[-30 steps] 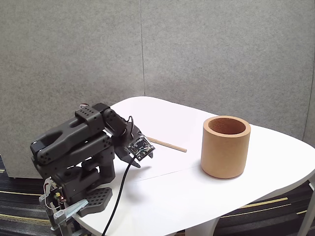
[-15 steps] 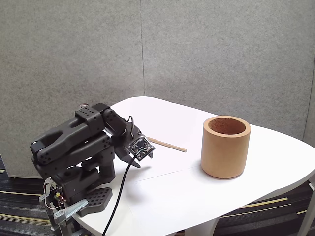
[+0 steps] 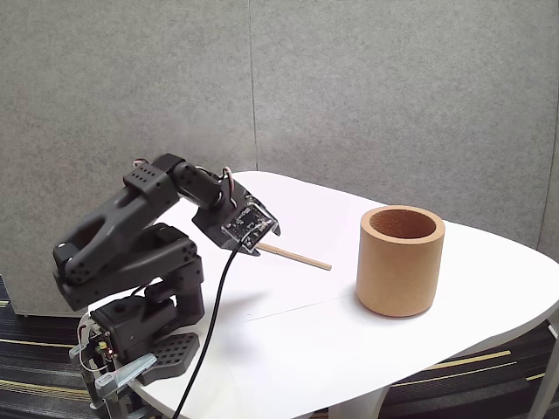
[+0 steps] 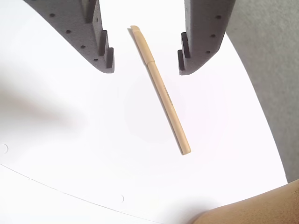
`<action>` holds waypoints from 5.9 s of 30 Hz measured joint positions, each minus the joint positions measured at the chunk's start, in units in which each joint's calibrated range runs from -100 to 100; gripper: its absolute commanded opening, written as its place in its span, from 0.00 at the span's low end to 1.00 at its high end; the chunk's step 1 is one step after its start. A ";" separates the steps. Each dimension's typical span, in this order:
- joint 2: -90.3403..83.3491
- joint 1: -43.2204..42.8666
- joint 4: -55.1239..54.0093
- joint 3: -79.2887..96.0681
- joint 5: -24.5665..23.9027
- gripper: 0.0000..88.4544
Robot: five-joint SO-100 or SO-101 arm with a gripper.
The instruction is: Grab the pen and put it in the pen holder.
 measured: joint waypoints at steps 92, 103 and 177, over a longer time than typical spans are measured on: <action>99.41 -9.40 -2.88 -65.70 -1.47 0.00; 99.41 -9.40 -2.71 -65.70 -4.35 0.00; 69.01 20.93 -15.34 -92.96 45.32 0.00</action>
